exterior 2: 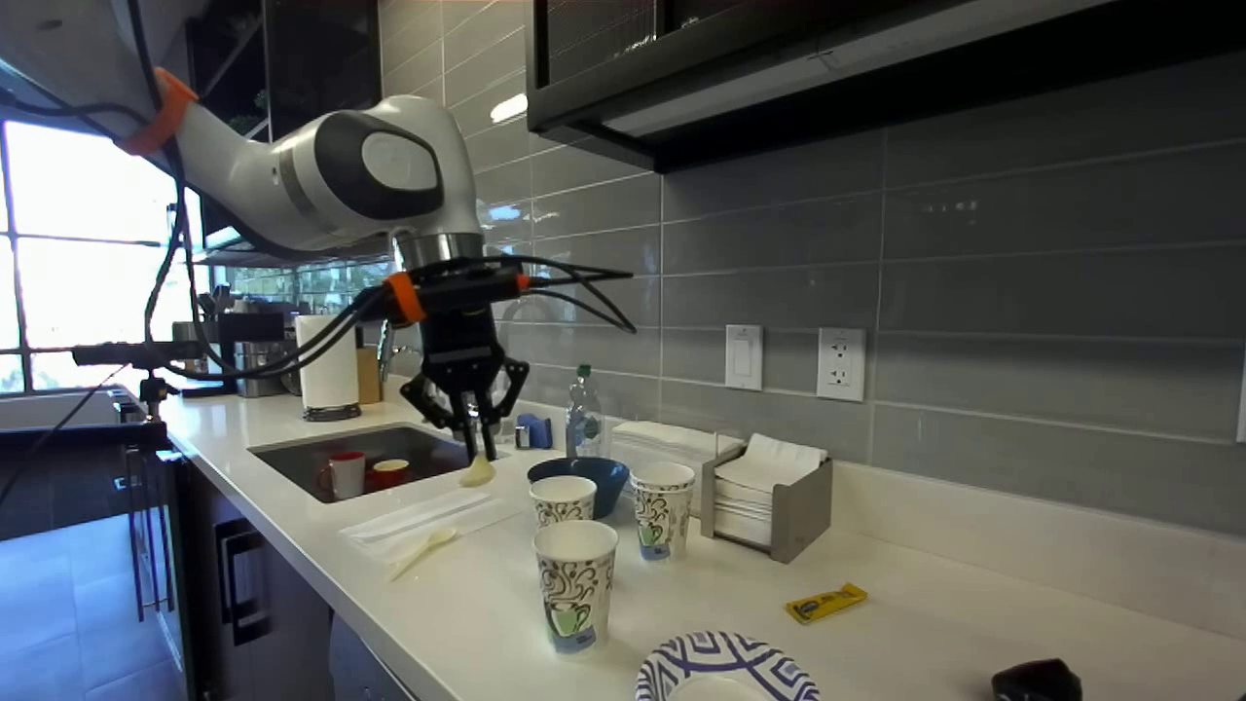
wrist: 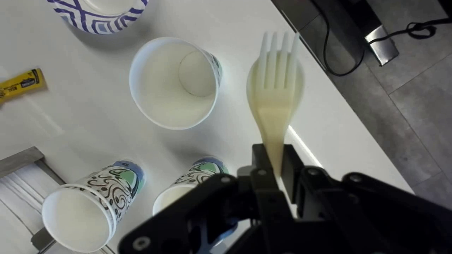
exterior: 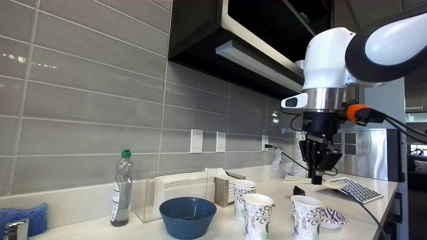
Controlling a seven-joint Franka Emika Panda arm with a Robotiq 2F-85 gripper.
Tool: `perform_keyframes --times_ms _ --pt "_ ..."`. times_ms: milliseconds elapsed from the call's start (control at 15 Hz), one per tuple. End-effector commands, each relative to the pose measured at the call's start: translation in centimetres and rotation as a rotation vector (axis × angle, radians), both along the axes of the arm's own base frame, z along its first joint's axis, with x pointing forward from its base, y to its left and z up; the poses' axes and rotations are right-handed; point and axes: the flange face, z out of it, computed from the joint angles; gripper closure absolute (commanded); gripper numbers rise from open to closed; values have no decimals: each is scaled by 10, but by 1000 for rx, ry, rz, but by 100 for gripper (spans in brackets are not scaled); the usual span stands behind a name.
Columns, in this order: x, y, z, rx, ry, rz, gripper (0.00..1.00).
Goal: Put one white spoon in the coffee cup at the front.
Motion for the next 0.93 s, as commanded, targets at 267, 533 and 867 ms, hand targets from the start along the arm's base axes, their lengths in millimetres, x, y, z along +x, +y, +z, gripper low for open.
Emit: perform_keyframes --times_ms 267,533,867 --pt "-2 -1 -2 1 -5 4 97" --pt "-9 -32 -9 54 -63 -32 97" --pt "0 -56 -15 142 -179 -38 97"
